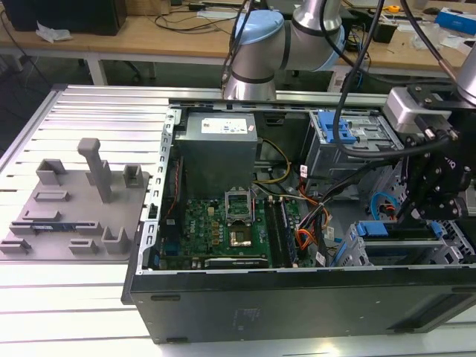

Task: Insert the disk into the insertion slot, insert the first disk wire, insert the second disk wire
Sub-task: 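Insert the second disk wire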

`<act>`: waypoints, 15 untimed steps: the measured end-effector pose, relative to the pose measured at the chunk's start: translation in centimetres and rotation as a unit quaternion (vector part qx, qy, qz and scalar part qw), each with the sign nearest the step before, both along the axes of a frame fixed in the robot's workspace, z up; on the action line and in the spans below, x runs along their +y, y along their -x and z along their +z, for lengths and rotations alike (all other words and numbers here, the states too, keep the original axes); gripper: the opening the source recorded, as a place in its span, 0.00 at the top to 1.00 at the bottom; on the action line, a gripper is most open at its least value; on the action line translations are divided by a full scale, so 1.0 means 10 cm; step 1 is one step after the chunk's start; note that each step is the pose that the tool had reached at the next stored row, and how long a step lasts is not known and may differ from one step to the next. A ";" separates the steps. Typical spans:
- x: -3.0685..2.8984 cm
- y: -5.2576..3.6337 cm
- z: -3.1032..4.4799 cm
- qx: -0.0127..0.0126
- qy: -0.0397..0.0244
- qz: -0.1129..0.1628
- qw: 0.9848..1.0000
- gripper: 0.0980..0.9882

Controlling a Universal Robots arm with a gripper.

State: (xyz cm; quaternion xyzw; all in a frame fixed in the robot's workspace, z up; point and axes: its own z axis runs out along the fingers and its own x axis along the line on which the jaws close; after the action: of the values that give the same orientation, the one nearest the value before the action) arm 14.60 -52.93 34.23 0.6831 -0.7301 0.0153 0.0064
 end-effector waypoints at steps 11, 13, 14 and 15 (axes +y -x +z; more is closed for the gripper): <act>-0.003 0.007 0.007 0.000 0.000 0.002 1.000 0.71; 0.007 0.007 0.054 0.000 0.001 0.002 1.000 0.71; 0.020 0.007 0.105 0.000 0.001 0.002 1.000 0.71; 0.029 0.007 0.133 0.000 0.002 0.002 1.000 0.71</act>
State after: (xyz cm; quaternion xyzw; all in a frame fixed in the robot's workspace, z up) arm 14.52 -52.64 35.57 0.6846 -0.7287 0.0167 0.0078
